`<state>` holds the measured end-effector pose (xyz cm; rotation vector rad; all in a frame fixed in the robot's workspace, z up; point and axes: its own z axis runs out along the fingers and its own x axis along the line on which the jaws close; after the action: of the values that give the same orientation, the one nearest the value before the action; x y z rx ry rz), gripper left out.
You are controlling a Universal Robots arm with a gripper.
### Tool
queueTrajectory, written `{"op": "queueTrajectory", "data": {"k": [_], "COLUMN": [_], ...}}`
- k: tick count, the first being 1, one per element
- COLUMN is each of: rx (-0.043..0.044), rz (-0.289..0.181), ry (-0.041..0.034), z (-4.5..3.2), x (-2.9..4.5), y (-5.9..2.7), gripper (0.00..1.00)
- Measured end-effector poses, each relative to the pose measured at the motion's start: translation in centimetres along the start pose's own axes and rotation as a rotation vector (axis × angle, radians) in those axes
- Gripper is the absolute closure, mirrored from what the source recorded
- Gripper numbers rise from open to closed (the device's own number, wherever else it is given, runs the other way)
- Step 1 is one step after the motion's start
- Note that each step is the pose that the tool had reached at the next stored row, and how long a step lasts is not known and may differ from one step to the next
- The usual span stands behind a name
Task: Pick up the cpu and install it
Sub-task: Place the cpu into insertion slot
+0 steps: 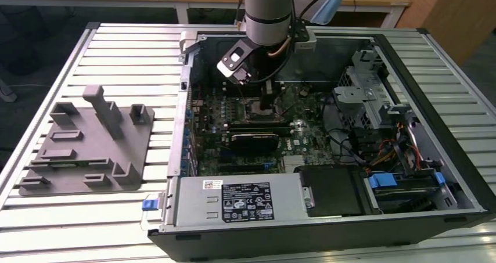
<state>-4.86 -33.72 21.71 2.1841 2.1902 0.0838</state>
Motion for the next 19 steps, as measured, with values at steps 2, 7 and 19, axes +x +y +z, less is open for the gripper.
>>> {"op": "queueTrajectory", "data": {"k": [2,7,19], "rx": [0.0,0.0,0.0266], "rz": [0.0,0.0,0.0], "ry": [0.0,0.0,-0.0001], "z": [0.0,0.0,0.01], "x": [0.0,0.0,0.0], "y": [0.0,0.0,0.07], "gripper": [0.64,0.82,0.89]}}
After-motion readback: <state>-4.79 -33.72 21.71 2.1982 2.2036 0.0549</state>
